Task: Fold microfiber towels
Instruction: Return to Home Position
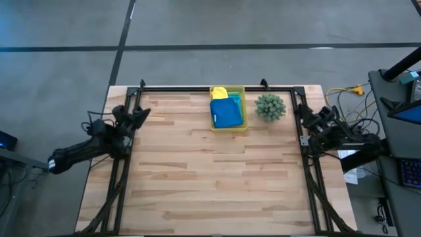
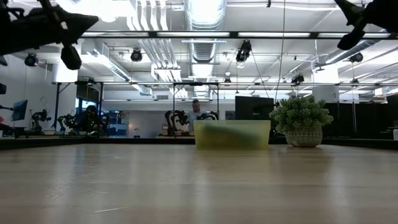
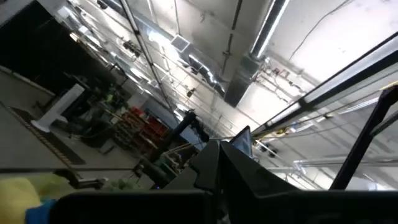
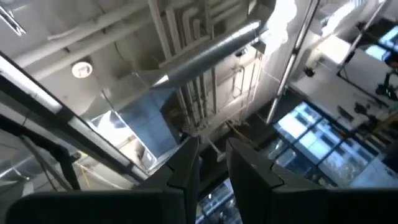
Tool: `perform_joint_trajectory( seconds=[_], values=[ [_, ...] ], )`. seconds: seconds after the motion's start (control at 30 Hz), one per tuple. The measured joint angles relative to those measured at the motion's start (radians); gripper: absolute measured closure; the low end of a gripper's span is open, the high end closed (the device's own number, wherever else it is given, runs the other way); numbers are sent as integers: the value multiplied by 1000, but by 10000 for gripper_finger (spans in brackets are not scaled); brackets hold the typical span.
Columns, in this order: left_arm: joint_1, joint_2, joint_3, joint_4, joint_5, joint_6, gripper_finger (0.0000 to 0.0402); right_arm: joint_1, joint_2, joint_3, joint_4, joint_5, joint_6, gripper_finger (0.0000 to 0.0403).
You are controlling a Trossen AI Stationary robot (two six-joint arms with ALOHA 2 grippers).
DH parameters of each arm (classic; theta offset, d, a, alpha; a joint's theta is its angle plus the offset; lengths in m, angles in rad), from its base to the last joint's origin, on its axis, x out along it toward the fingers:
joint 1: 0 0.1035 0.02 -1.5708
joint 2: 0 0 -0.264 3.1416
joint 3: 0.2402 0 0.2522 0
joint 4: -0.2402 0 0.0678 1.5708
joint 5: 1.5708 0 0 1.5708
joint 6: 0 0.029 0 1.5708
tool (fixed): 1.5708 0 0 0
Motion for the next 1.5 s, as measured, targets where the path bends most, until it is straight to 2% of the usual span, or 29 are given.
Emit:
perform_joint_trajectory(
  seconds=[0.07,0.2,0.5,0.63,0.8,1.0,1.2,1.5],
  values=[
    [-40,0,-40,11,-12,-4,401,0,0,-2,-22,1,19,325],
    [-89,8,-39,-114,-55,-2,401,0,0,0,-57,2,27,321],
    [-105,22,-40,-401,-33,-4,401,0,0,0,-360,-56,14,329],
    [-105,57,-40,-413,6,82,401,0,0,0,-440,-56,-33,326],
    [-105,112,-40,-416,105,184,401,0,0,0,-585,-59,-27,329],
    [-105,175,-41,-415,111,206,401,0,4,1,-790,-68,7,326],
    [-105,224,-41,-415,114,206,401,-2,24,18,-799,-49,-135,329],
    [-105,280,-42,-405,117,206,401,-2,21,26,-800,-49,-138,322]
  ],
)
